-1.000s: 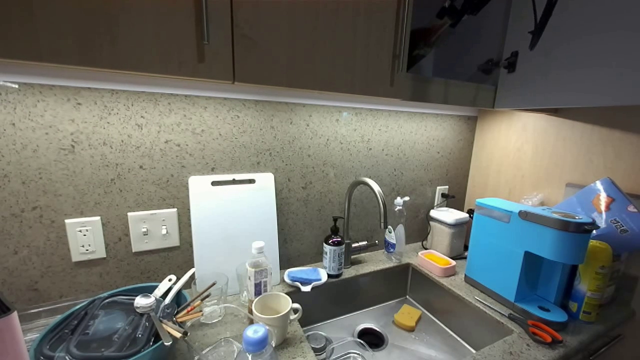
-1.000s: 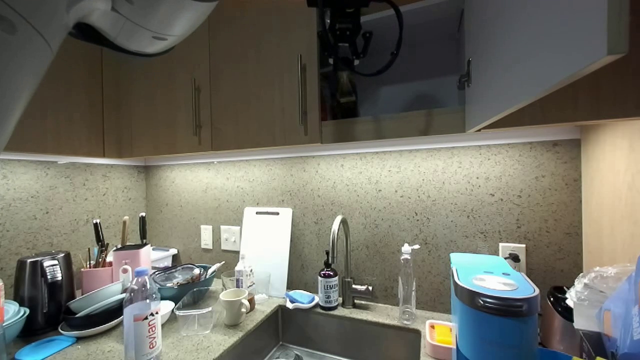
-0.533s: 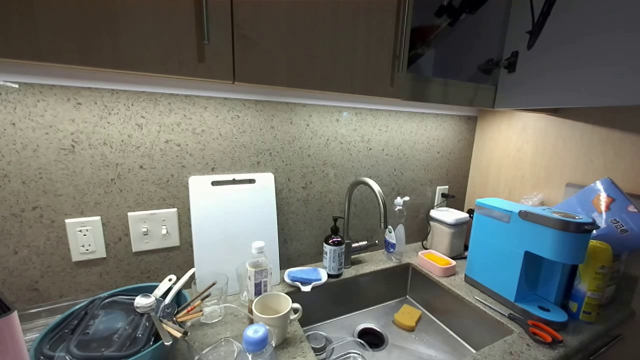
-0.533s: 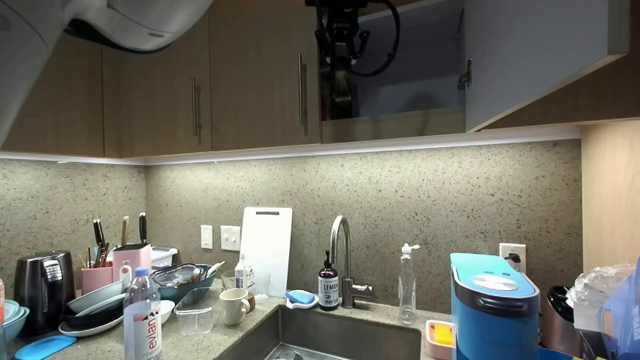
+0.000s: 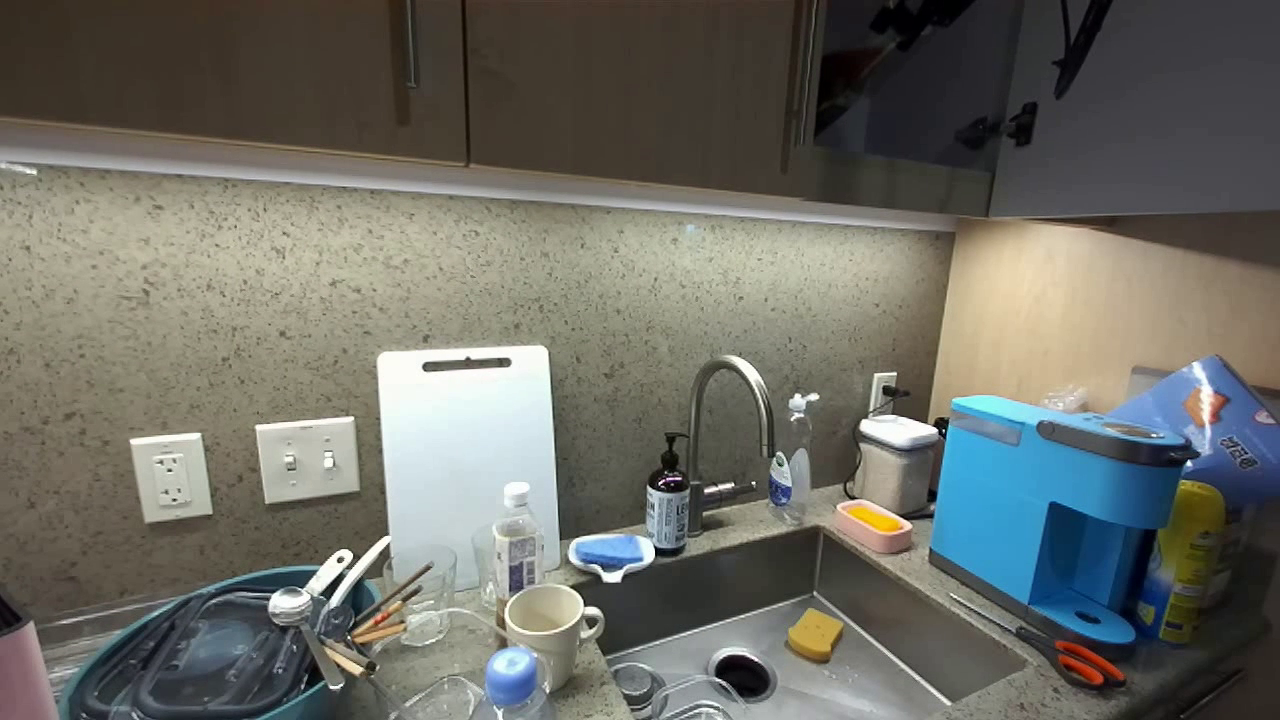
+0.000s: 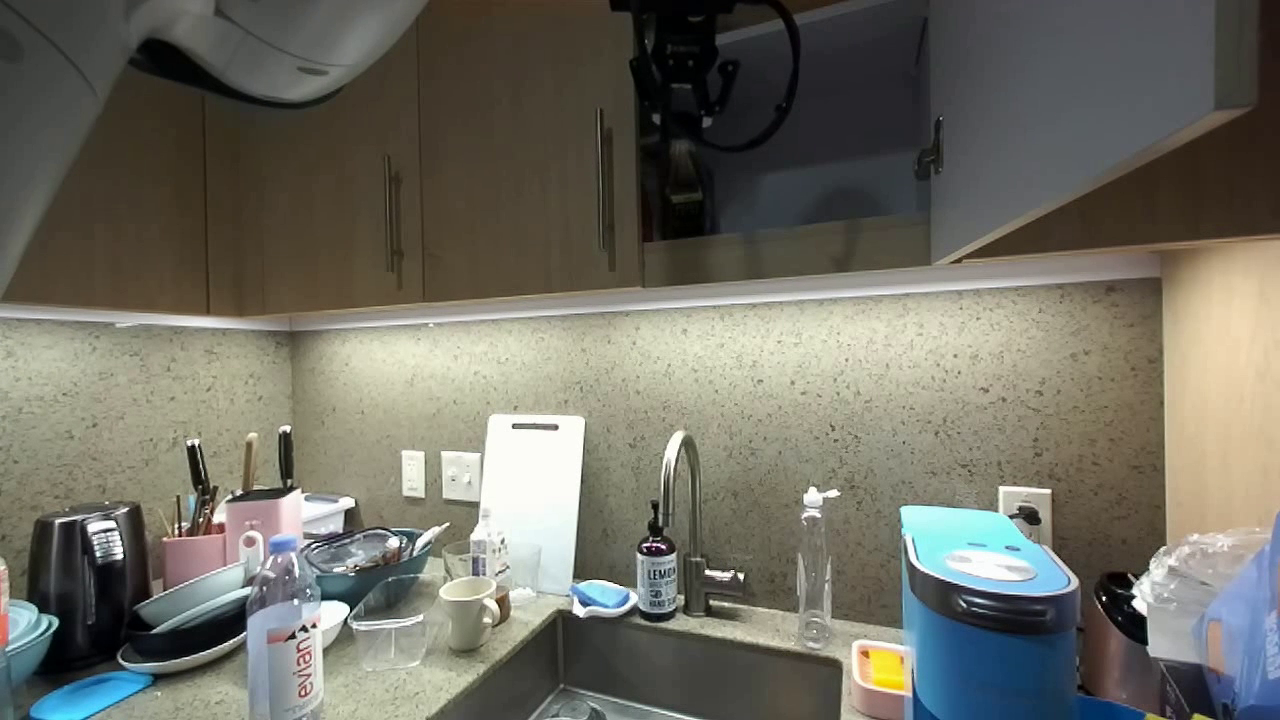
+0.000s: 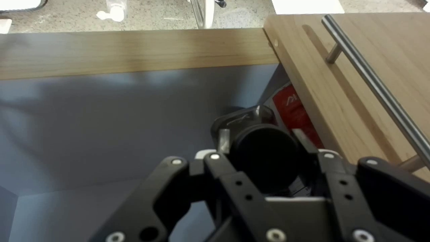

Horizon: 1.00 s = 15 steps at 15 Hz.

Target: Remove the bottle from the bottom shelf of the open cabinet and put it on the counter

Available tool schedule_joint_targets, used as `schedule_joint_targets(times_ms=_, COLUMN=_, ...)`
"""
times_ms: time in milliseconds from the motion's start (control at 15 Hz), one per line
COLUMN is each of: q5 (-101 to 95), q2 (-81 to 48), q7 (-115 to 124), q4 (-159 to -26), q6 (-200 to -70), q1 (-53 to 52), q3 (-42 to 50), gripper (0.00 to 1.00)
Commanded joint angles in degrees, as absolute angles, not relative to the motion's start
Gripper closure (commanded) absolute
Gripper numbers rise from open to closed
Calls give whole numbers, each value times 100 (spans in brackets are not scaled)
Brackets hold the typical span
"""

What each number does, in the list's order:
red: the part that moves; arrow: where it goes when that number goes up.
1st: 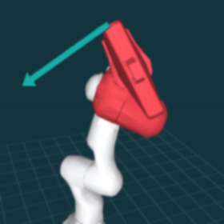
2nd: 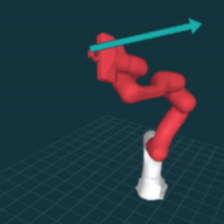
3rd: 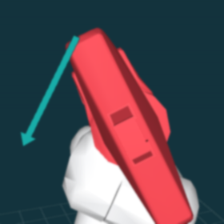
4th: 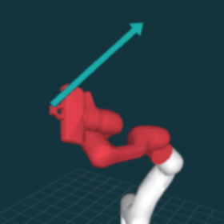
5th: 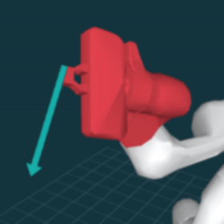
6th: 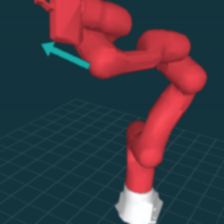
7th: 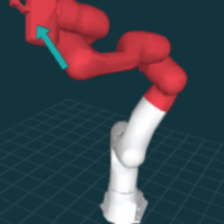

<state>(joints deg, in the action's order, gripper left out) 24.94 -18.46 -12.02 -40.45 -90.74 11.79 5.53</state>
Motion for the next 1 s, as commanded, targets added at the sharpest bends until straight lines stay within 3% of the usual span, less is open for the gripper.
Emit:
schedule_joint_targets(times_ms=0, q5=2688, q2=-1698, q7=-1313, q4=-4064, q6=-9137, q1=1285, q3=525, gripper=78)
schedule_joint_targets(times_ms=667, q5=3043, q2=-1474, q7=-1308, q4=-3988, q6=-9134, q1=1529, q3=542, gripper=78)
schedule_joint_targets(times_ms=733, q5=2869, q2=-1596, q7=-1209, q4=-3878, q6=-9119, q1=1430, q3=555, gripper=53)
schedule_joint_targets(times_ms=867, q5=2884, q2=-1584, q7=-1209, q4=-3877, q6=-9119, q1=1455, q3=556, gripper=53)
schedule_joint_targets(times_ms=933, q5=2889, q2=-1595, q7=-1188, q4=-3867, q6=-9094, q1=1452, q3=551, gripper=78)
